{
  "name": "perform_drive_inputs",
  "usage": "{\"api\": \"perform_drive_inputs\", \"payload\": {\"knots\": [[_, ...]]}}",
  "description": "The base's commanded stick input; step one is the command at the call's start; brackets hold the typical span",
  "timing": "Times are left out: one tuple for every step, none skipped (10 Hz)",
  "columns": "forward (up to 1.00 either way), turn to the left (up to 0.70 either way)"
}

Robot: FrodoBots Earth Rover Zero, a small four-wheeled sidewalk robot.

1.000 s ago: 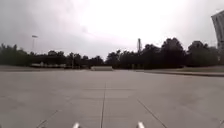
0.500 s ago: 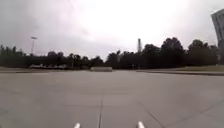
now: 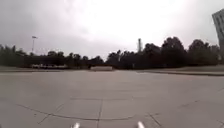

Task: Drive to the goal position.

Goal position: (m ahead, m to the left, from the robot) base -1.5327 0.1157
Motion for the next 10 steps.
{"api": "perform_drive_inputs", "payload": {"knots": [[0.85,0.32],[0.85,0.06],[0.85,0.00],[0.85,0.00],[0.85,0.00],[0.85,0.00],[0.85,0.00],[0.85,0.00],[0.85,0.00],[0.85,0.00]]}}
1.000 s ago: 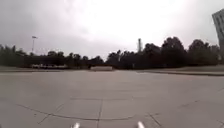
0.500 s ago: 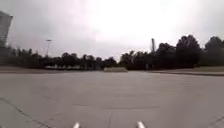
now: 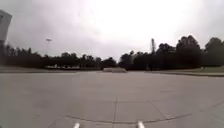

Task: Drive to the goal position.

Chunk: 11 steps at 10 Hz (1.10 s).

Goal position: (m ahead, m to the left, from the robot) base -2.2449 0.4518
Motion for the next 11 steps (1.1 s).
{"api": "perform_drive_inputs", "payload": {"knots": [[0.85,0.00],[0.85,0.00],[0.85,0.00],[0.85,0.00],[0.85,0.00],[0.85,0.00],[0.85,0.00],[0.85,0.00],[0.85,0.00],[0.85,0.00],[0.85,0.00]]}}
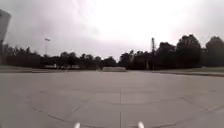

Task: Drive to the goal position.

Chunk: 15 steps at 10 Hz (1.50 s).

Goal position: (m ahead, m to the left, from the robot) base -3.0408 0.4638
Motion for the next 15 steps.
{"api": "perform_drive_inputs", "payload": {"knots": [[0.85,0.00],[0.85,0.00],[0.85,0.00],[0.85,0.00],[0.85,0.00],[0.85,0.00],[0.85,0.00],[0.85,0.00],[0.85,0.00],[0.85,0.00],[0.85,0.00],[0.85,0.00],[0.85,0.00],[0.85,0.00],[0.85,0.00]]}}
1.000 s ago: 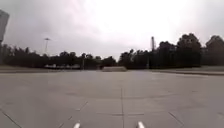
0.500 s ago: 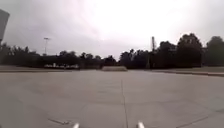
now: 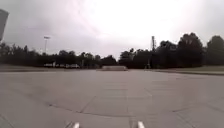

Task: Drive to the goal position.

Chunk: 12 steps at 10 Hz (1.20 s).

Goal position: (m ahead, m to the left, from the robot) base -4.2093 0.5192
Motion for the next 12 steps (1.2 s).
{"api": "perform_drive_inputs", "payload": {"knots": [[0.85,0.00],[0.85,0.00],[0.85,0.00],[0.85,0.00],[0.85,0.00],[0.85,0.00],[0.85,0.00],[0.85,0.00],[0.85,0.00],[0.85,0.00],[0.85,0.00],[0.85,0.00]]}}
